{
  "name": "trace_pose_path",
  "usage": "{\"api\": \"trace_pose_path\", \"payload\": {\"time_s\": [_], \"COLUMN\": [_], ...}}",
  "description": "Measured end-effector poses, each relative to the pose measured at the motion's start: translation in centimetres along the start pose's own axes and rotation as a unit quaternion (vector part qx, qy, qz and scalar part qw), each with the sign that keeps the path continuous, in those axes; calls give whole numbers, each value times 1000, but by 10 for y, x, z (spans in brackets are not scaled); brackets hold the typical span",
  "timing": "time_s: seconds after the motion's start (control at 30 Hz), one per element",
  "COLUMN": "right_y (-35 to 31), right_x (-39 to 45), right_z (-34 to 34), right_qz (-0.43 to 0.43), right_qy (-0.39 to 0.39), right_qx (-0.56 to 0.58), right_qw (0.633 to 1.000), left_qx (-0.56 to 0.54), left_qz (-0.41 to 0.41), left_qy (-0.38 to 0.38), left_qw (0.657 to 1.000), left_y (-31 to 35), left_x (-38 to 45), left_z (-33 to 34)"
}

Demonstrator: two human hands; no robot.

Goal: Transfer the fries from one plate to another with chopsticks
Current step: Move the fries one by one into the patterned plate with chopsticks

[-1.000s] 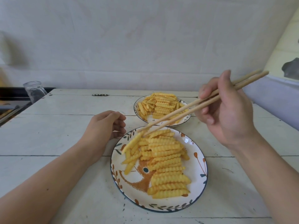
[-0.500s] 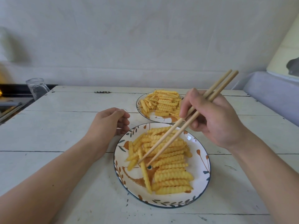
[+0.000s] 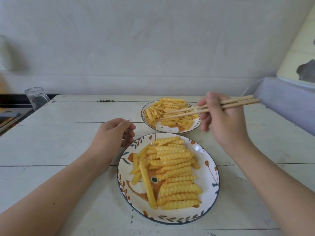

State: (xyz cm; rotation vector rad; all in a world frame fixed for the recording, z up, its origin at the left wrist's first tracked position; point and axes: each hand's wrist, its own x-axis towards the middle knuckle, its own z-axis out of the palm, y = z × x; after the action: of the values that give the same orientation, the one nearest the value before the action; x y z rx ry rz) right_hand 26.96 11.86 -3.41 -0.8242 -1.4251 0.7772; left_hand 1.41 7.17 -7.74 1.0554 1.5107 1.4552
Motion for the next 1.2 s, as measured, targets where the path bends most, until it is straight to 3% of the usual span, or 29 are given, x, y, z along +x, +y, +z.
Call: {"api": "trace_pose_path", "payload": {"time_s": [0.2, 0.53, 0.8, 1.0, 1.2], "right_y": [17, 8, -7, -13, -41], "right_x": [3, 26, 34, 28, 24], "right_z": [28, 55, 78, 53, 10], "right_qz": [2, 18, -76, -14, 89], "right_qy": [-81, -70, -91, 14, 110], "right_qx": [-3, -55, -205, -76, 67], "right_qw": [997, 996, 972, 997, 988], "left_qx": [0, 3, 5, 9, 8], "left_qz": [-2, -4, 0, 2, 2], "left_qy": [2, -1, -3, -3, -3], "left_qw": [1000, 1000, 1000, 1000, 1000], "left_y": [-1, 1, 1, 0, 0], "left_x": [1, 1, 0, 1, 1], "left_z": [-1, -1, -2, -2, -2]}}
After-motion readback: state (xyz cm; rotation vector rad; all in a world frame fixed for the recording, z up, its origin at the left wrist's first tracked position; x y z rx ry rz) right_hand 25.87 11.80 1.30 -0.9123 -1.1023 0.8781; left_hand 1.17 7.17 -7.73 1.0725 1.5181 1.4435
